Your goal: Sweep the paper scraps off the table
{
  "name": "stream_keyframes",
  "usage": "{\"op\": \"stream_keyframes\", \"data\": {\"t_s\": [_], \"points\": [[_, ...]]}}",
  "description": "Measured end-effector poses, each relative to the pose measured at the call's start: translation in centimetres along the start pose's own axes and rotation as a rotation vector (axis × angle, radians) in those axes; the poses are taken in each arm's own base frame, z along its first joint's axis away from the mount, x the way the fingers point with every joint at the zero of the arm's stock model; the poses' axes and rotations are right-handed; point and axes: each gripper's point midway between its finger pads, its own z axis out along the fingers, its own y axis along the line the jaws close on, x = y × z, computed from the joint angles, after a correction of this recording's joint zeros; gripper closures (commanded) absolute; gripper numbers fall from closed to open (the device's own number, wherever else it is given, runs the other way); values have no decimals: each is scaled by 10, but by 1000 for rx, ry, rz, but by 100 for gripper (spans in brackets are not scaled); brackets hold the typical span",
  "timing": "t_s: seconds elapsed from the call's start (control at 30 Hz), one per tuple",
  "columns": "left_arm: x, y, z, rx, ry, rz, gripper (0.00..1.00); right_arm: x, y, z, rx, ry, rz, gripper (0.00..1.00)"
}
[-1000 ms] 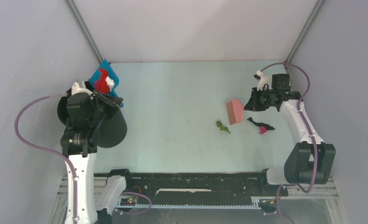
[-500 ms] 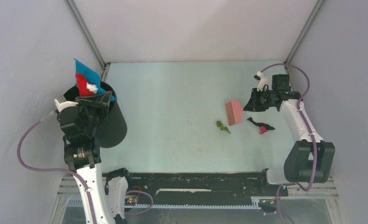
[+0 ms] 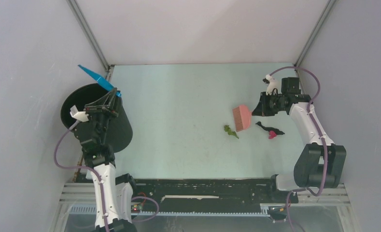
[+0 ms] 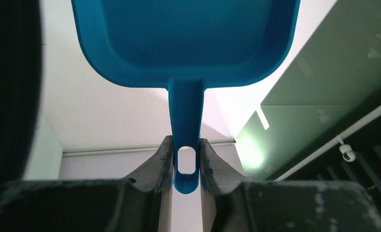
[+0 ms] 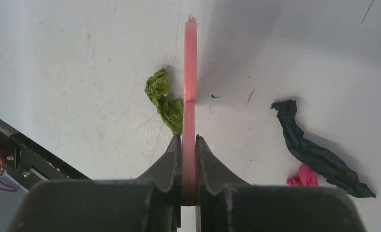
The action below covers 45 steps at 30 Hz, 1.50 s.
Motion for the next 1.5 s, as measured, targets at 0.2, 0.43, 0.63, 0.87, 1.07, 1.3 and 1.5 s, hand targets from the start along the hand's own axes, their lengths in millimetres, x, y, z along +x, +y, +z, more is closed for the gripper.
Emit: {"op": "stream_keyframes", "data": {"t_s": [0.2, 0.43, 0.63, 0.87, 1.07, 1.3, 1.5], "points": [[12, -29, -3, 73, 37, 18, 100, 1, -3, 0, 4, 2, 9, 100], [17, -42, -3, 44, 28, 120, 100, 1, -6, -1, 10, 1, 18, 100], [26, -70, -8, -18, -27, 400, 100, 1, -6, -1, 6, 2, 19, 100], [69, -75, -16, -44, 118, 779, 100, 1, -5, -1, 0, 0, 19, 100], [149, 0, -9, -184, 540, 1069, 100, -8, -4, -26, 26, -50, 14, 100], [195, 143, -20, -504, 967, 1452, 100, -38, 11, -91, 90, -193, -82, 100], [195, 284, -92, -873, 1420, 1759, 100, -22, 15, -109, 113, -179, -78, 100]]}}
